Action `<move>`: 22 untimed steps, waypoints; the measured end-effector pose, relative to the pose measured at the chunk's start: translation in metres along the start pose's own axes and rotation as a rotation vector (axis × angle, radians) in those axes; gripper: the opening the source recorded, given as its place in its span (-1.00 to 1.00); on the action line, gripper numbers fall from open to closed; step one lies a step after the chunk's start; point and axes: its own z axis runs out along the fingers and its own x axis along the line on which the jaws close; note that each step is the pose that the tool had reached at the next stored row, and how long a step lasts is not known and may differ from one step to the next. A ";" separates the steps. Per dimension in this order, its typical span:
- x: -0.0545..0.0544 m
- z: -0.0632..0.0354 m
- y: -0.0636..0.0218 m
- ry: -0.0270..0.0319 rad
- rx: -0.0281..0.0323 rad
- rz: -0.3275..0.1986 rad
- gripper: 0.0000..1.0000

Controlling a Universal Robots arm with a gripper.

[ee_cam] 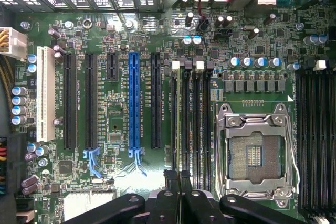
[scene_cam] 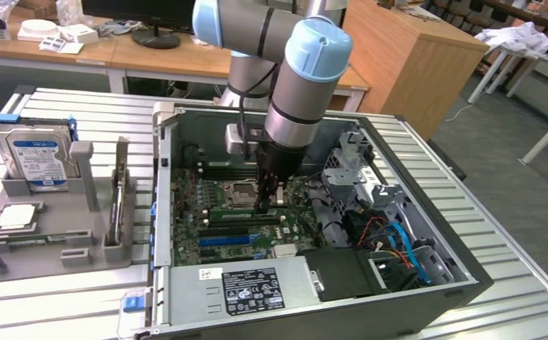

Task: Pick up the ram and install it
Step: 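Insert the ram into the slot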

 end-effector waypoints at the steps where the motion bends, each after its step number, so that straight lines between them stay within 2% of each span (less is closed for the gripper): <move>1: 0.000 0.0000 0.0000 0.0000 -0.0001 0.000 -0.76; 22: 0.000 0.0012 0.0003 0.0013 -0.0005 -0.012 -0.76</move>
